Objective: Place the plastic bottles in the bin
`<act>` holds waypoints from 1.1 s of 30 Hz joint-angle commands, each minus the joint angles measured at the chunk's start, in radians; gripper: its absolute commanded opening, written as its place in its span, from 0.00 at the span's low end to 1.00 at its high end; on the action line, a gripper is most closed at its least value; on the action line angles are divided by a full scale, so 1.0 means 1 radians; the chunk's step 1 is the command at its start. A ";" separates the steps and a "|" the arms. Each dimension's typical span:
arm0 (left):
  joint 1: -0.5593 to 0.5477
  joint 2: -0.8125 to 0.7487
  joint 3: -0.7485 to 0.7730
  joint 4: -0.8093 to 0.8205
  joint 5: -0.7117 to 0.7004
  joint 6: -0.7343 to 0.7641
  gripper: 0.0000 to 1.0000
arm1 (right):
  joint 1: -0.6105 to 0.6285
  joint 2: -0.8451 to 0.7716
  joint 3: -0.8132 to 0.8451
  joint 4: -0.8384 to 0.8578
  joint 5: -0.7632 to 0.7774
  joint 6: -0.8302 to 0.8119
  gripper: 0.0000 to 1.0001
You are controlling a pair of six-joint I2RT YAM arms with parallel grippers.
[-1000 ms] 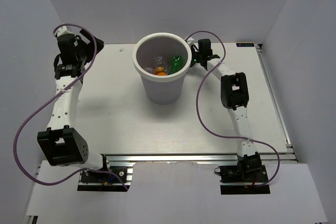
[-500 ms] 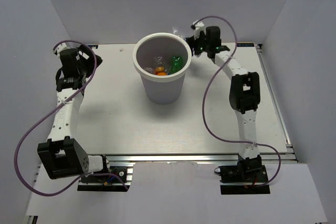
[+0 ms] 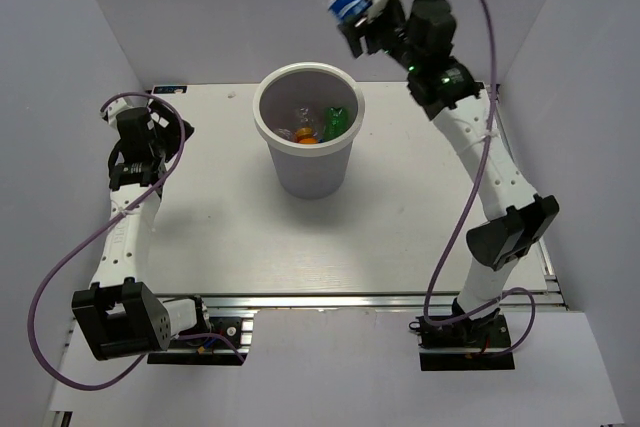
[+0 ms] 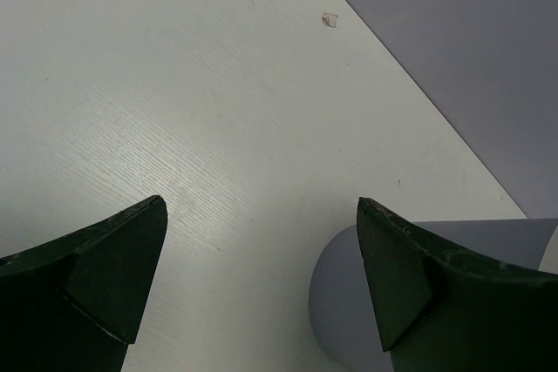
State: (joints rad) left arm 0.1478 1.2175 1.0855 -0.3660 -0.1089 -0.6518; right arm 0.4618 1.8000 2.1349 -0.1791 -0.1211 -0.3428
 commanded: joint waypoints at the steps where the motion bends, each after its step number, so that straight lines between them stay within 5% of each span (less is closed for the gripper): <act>1: -0.002 -0.029 -0.006 -0.001 -0.021 0.014 0.98 | 0.066 0.023 -0.088 -0.163 0.031 -0.029 0.53; 6: -0.001 -0.039 0.007 -0.008 -0.028 0.024 0.98 | 0.095 0.001 -0.112 -0.197 -0.015 -0.007 0.66; 9: -0.001 -0.035 0.027 -0.002 -0.009 0.029 0.98 | 0.097 -0.020 -0.098 -0.204 -0.067 -0.012 0.89; 16: -0.001 -0.024 0.083 -0.013 -0.008 0.044 0.98 | 0.095 -0.097 -0.090 -0.197 -0.201 -0.027 0.89; 22: -0.002 -0.021 0.099 -0.033 -0.020 0.055 0.98 | 0.042 -0.198 -0.200 -0.082 -0.106 0.118 0.89; 26: -0.001 -0.050 0.054 -0.028 -0.064 0.063 0.98 | -0.144 -0.357 -0.448 0.095 -0.129 0.376 0.90; 29: -0.001 -0.094 -0.019 0.040 -0.067 0.112 0.98 | -0.352 -0.518 -0.816 0.295 -0.115 0.561 0.89; 33: -0.001 -0.160 -0.113 0.127 -0.098 0.149 0.98 | -0.396 -0.678 -1.165 0.300 0.211 0.648 0.89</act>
State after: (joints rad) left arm 0.1478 1.1236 1.0241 -0.3214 -0.1722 -0.5514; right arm 0.0574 1.2091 1.0855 0.0235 -0.1001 0.1425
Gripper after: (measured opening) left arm 0.982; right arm 0.895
